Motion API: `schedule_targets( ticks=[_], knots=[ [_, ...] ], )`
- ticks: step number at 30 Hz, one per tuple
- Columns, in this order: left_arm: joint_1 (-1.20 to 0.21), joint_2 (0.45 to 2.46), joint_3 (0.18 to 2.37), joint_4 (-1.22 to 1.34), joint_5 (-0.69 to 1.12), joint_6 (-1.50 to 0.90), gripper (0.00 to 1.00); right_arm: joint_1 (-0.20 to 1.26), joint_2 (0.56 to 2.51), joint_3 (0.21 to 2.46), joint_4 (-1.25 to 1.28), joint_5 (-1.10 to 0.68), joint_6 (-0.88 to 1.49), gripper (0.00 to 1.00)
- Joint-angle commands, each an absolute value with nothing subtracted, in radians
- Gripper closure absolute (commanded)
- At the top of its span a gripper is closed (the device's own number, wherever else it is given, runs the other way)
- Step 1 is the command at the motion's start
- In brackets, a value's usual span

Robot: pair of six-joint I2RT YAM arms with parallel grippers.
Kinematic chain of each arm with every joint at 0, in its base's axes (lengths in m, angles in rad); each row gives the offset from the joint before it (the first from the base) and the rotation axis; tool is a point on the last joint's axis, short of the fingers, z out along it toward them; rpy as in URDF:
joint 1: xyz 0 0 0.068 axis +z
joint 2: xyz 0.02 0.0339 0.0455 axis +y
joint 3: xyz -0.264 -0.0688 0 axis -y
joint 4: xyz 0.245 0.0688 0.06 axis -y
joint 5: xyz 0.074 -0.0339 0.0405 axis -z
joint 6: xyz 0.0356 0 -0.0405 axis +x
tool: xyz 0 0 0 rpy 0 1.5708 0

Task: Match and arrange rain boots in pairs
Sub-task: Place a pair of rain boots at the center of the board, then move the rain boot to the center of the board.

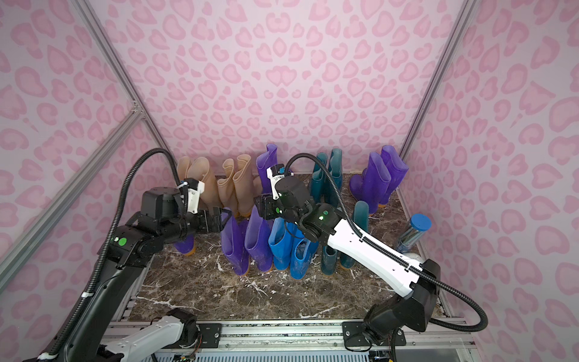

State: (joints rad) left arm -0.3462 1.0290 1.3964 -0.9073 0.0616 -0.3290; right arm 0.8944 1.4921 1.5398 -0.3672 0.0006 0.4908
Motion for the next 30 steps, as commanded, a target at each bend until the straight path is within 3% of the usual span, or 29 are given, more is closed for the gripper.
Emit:
schedule_targets(
  ticks=[1,5,10,19,21,23,26,30],
  knots=[
    [-0.293,1.013,1.449,-1.041,-0.268,-0.314,0.00,0.912,1.472,1.535,-0.337,0.051,0.409,0.37],
    [-0.097,0.988,1.437,-1.032,-0.315,-0.307,0.00,0.916,1.453,1.503,-0.289,0.053,0.368,0.30],
    [0.099,1.046,1.421,-0.976,-0.233,-0.289,0.00,0.884,1.420,1.418,-0.216,0.022,0.346,0.23],
    [0.202,1.230,1.364,-0.846,-0.147,-0.257,0.01,0.817,1.393,1.337,-0.176,-0.072,0.345,0.21],
    [0.204,1.256,1.364,-0.838,-0.171,-0.236,0.12,0.812,1.388,1.332,-0.176,-0.077,0.345,0.21],
    [0.206,1.273,1.355,-0.826,-0.153,-0.222,0.36,0.811,1.384,1.328,-0.175,-0.077,0.347,0.21],
    [0.206,1.281,1.349,-0.829,-0.091,-0.227,0.94,0.811,1.381,1.325,-0.163,-0.089,0.350,0.21],
    [0.206,1.235,1.325,-0.867,0.020,-0.301,0.98,0.823,1.392,1.346,-0.163,-0.114,0.346,0.25]
  ],
)
